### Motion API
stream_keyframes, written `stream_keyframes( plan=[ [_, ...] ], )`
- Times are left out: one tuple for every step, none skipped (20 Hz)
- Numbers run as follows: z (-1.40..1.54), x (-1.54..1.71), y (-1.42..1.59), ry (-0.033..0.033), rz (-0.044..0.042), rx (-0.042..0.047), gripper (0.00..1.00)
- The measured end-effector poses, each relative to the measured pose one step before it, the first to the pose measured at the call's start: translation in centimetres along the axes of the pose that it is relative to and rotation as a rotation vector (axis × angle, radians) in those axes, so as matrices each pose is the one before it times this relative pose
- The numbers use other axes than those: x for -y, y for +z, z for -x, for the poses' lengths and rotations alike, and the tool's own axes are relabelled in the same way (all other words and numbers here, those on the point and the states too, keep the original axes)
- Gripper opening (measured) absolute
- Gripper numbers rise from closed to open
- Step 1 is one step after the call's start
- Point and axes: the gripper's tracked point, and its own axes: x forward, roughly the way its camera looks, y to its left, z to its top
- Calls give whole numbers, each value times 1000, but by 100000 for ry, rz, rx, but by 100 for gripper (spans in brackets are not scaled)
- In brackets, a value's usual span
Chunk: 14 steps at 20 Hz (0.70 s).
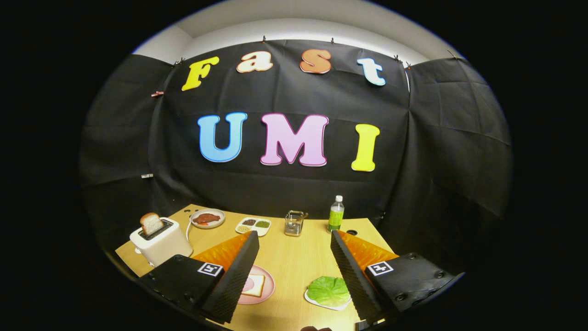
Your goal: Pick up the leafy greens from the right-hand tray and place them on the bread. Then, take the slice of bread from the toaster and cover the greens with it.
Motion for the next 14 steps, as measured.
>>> stream_keyframes(
  plan=[
    [-707, 596, -1080, 80, -17, -2865, 97],
    [-897, 509, -1030, 105, -240, -2873, 98],
    [-962, 397, -1050, 602, -465, -3138, 98],
    [-900, 563, -1048, 625, -496, -3082, 98],
    [-834, 647, -1197, 829, -265, -3166, 98],
    [-453, 817, -1533, 601, 3, -3577, 98],
    [-732, 623, -1455, 909, 91, -3965, 98],
    [-829, 552, -1550, 1128, -23, -3743, 98],
    [-844, 495, -1198, 1002, -360, -3637, 98],
    [-628, 562, -1119, 861, -497, -3674, 98],
    [-756, 602, -1346, 524, -302, -4004, 98],
    [-962, 608, -1449, 402, -79, -4031, 98],
    [-795, 567, -1204, 169, 285, -3620, 98],
    [-515, 401, -1259, -196, 216, -2719, 98]
  ],
)
